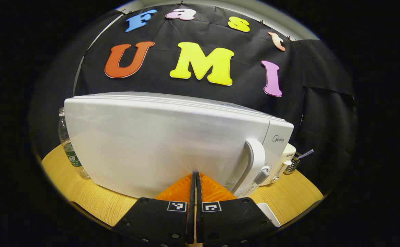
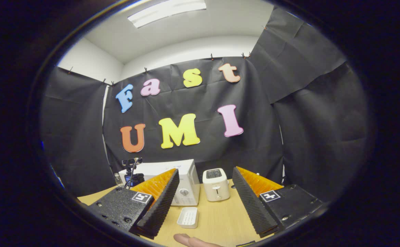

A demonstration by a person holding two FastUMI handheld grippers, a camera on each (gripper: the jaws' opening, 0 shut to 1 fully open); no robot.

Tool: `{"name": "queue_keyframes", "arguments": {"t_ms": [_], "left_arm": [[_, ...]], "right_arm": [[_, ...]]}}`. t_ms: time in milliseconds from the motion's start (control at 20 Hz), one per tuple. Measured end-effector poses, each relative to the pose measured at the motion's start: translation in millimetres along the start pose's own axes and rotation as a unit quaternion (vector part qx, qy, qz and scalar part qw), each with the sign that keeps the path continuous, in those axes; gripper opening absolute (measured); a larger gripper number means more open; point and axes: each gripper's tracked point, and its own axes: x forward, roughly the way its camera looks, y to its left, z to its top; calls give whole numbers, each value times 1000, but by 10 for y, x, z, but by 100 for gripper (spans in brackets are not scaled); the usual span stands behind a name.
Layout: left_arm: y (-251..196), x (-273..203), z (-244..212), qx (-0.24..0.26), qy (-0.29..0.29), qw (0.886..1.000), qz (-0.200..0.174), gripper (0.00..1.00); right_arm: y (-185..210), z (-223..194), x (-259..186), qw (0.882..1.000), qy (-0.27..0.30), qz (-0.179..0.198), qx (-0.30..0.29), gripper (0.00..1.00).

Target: Open the microwave oven with the left hand, put the food in, and close the microwave oven.

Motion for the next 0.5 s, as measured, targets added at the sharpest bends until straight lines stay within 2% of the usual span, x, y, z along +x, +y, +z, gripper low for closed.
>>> {"name": "queue_keyframes", "arguments": {"t_ms": [150, 200, 250, 300, 350, 400, 500], "left_arm": [[63, -299, 109, -5, -1, 1000, 15, 0], [0, -437, 160, 0, -3, 1000, 10, 3], [-55, -614, 229, 9, -9, 1000, 4, 36], [-57, -768, 305, 22, -21, 999, 10, 42], [-67, -929, 405, 34, -35, 999, 16, 41], [-161, -1153, 514, 37, -48, 998, 5, 41], [-337, -1579, 780, 36, -90, 995, -17, 96]], "right_arm": [[4, 48, -102, 1000, 0, -4, -9, 99], [14, 71, -125, 1000, -1, -4, -10, 99], [-5, 67, -156, 1000, 3, -5, -10, 99], [9, 89, -191, 1000, 2, -3, -8, 99], [15, 103, -225, 1000, 2, -4, -4, 99], [22, 126, -266, 1000, 0, -3, -2, 99], [21, 140, -347, 1000, -3, -5, -1, 99]]}}
